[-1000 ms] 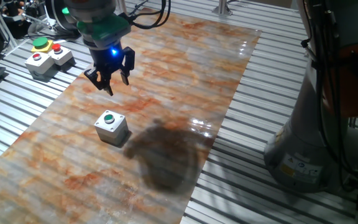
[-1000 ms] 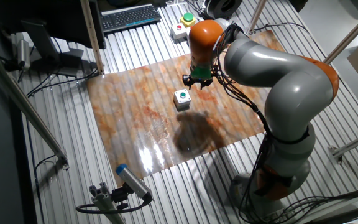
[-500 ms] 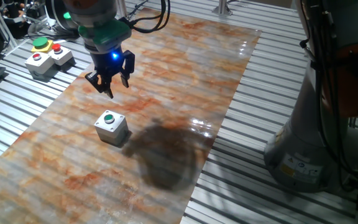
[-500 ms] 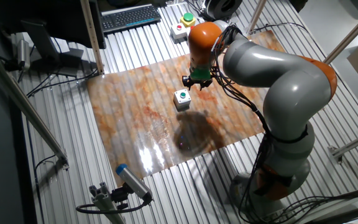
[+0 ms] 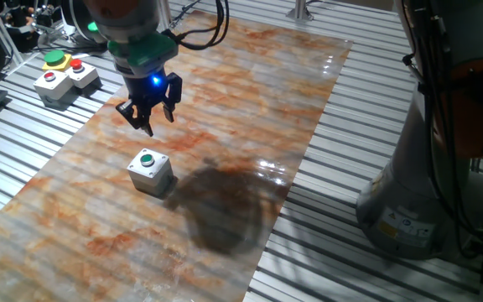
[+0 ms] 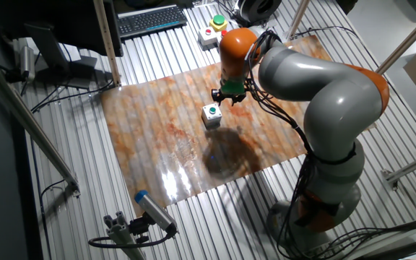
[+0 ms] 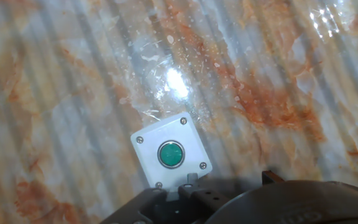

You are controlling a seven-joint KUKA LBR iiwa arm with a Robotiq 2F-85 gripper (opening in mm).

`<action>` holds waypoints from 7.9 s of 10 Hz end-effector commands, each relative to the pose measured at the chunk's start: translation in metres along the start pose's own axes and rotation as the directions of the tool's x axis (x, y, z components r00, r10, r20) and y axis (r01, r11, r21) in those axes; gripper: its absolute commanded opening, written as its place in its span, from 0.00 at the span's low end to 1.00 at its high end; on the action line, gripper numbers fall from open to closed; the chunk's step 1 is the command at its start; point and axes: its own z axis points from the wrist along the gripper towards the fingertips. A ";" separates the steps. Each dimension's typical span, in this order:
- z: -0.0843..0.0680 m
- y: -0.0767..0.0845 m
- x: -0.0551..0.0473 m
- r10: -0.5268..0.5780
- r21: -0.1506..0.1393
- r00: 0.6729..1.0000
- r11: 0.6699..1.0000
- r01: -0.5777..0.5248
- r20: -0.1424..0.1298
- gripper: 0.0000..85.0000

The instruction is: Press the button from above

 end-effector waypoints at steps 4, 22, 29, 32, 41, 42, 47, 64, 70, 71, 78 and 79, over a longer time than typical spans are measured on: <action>0.002 0.000 0.001 0.008 -0.019 1.000 1.000 -0.008 -0.024 0.60; 0.017 0.004 0.001 0.010 -0.012 1.000 1.000 -0.010 0.000 0.60; 0.018 0.004 0.003 0.004 -0.014 1.000 1.000 -0.004 -0.010 0.40; 0.018 0.004 0.003 0.002 -0.006 1.000 1.000 -0.002 -0.006 0.60; 0.018 0.004 0.003 0.019 -0.029 0.997 0.999 -0.021 -0.072 0.60; 0.018 0.004 0.003 0.030 -0.019 0.996 0.999 -0.032 -0.085 0.60; 0.018 0.004 0.003 0.066 0.013 0.992 0.998 -0.065 -0.111 0.60; 0.018 0.004 0.003 0.048 0.046 0.997 0.998 -0.045 -0.066 0.60; 0.018 0.004 0.003 0.048 0.046 0.996 0.998 -0.045 -0.070 0.40; 0.018 0.004 0.003 0.046 0.048 0.996 0.998 -0.043 -0.075 0.40; 0.018 0.004 0.003 0.043 0.040 0.992 0.998 -0.038 -0.123 0.40; 0.018 0.004 0.003 0.044 0.040 0.991 0.998 -0.040 -0.123 0.40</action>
